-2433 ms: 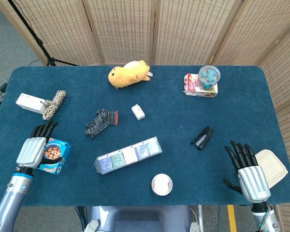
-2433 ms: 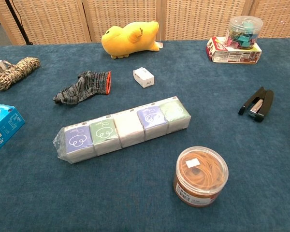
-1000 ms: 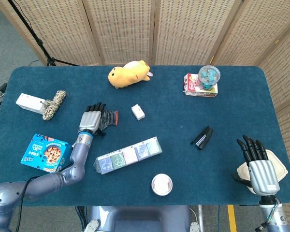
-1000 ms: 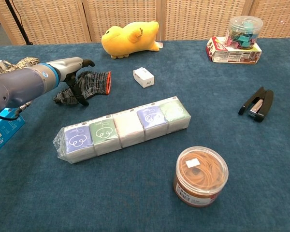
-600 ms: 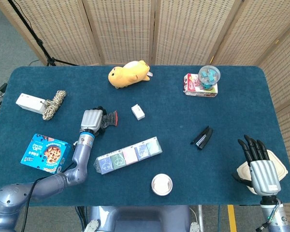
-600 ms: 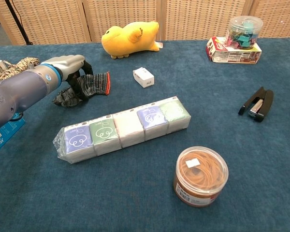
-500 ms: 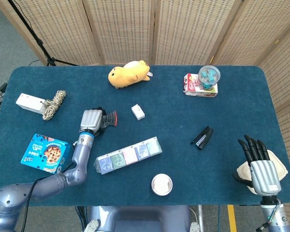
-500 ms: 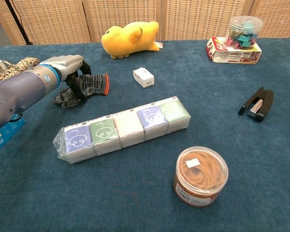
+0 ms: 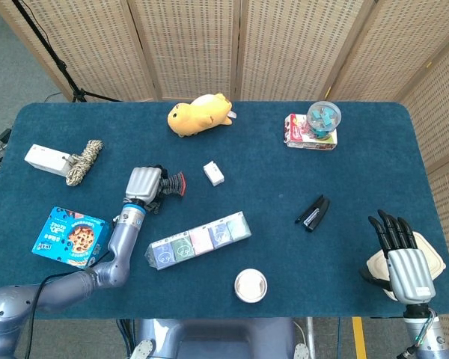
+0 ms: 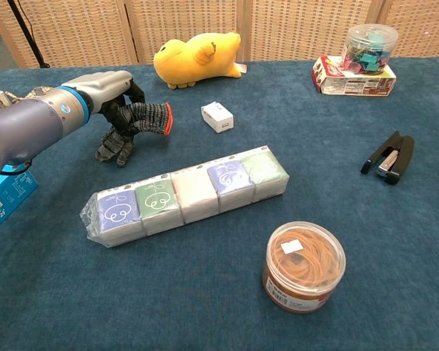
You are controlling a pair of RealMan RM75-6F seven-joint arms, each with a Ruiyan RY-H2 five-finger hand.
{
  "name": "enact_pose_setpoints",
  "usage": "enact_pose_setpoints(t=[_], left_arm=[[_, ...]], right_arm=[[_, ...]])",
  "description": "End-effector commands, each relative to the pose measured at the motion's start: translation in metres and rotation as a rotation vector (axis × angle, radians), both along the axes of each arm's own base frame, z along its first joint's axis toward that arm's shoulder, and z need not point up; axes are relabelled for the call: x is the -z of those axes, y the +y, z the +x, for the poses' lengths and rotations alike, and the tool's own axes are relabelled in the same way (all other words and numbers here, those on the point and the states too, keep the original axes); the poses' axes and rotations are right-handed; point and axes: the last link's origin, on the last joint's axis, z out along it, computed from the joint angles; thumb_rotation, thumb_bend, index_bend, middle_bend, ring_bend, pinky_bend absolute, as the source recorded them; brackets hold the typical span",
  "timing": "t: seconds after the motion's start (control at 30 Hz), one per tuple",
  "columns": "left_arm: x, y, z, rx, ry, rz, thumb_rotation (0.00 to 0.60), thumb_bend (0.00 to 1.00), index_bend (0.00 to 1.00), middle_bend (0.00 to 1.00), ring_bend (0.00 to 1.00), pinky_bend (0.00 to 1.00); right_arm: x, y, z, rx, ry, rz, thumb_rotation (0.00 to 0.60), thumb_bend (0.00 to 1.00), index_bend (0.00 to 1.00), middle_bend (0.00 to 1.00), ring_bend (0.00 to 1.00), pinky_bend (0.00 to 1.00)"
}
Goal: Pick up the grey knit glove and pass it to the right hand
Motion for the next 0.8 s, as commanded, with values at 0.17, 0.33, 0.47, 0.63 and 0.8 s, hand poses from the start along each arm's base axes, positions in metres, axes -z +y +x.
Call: enact_pose_setpoints(t=[0.17, 0.33, 0.47, 0.63, 0.8], left_arm=[[-0.033, -0.015, 0.026, 0.107, -0.063, -0.235, 0.600, 0.37, 0.58, 0.41, 0.43, 0.49], [-0.059, -0.030, 0.047, 0.160, -0.077, -0.404, 0.600, 0.41, 0.58, 0.41, 0.43, 0.49], [-0.077, -0.042, 0.064, 0.183, -0.095, -0.496, 0.600, 0.42, 0.58, 0.41, 0.42, 0.49], [-0.087, -0.050, 0.086, 0.247, -0.069, -0.543, 0.600, 0.43, 0.58, 0.41, 0.42, 0.49], [-0.085, -0.052, 0.115, 0.272, -0.076, -0.607, 0.600, 0.42, 0.58, 0.41, 0.42, 0.50]], right_arm=[[0.002, 0.002, 0.001, 0.005, 0.011, 0.015, 0.600, 0.00, 0.00, 0.00, 0.00, 0.00], [0.006, 0.004, 0.003, -0.002, 0.024, 0.024, 0.600, 0.00, 0.00, 0.00, 0.00, 0.00], [0.013, 0.006, 0.006, -0.052, 0.064, 0.054, 0.600, 0.00, 0.00, 0.00, 0.00, 0.00], [0.021, 0.006, 0.009, -0.183, 0.120, 0.121, 0.600, 0.00, 0.02, 0.00, 0.00, 0.00], [0.025, 0.001, 0.019, -0.383, 0.181, 0.174, 0.600, 0.00, 0.05, 0.00, 0.00, 0.00]])
